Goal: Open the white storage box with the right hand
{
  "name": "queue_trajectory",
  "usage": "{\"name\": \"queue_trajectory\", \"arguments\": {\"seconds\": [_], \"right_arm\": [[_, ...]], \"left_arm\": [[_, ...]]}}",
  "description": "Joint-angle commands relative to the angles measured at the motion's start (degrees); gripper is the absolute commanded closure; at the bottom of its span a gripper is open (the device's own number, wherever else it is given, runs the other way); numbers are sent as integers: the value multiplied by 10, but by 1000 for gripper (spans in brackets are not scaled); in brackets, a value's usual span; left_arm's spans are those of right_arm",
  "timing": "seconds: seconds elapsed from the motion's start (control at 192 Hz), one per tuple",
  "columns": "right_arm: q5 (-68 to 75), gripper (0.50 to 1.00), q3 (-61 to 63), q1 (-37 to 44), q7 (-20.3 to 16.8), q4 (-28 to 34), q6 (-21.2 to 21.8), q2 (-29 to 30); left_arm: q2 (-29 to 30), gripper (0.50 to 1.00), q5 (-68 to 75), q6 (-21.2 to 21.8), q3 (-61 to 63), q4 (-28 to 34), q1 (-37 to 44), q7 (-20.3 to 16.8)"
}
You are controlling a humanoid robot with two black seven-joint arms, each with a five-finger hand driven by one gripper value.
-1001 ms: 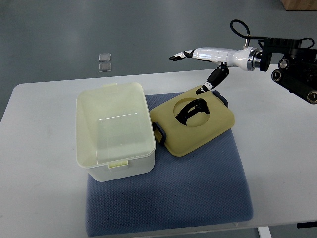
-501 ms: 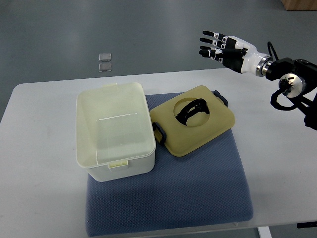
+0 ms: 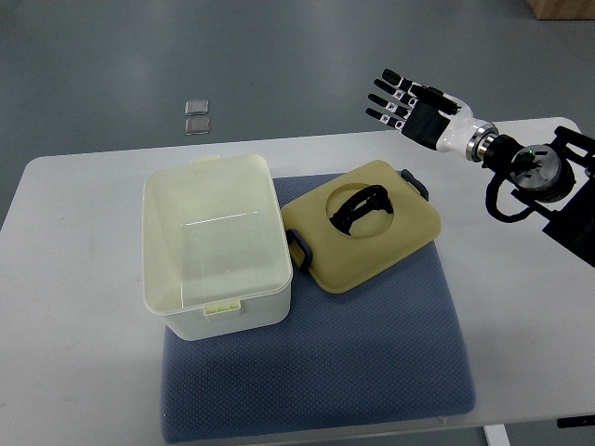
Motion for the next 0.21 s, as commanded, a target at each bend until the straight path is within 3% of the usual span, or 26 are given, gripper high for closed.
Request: {"name": "queue_trajectory", "arguments": {"seconds": [0.0,0.209], "right_arm": [[0,568,1,-3,0,0,8,1],[-2,568,2,-5,0,-1,15,11]], "left_arm": [[0,500,0,0,0,0,0,0],[0,500,0,0,0,0,0,0]]}}
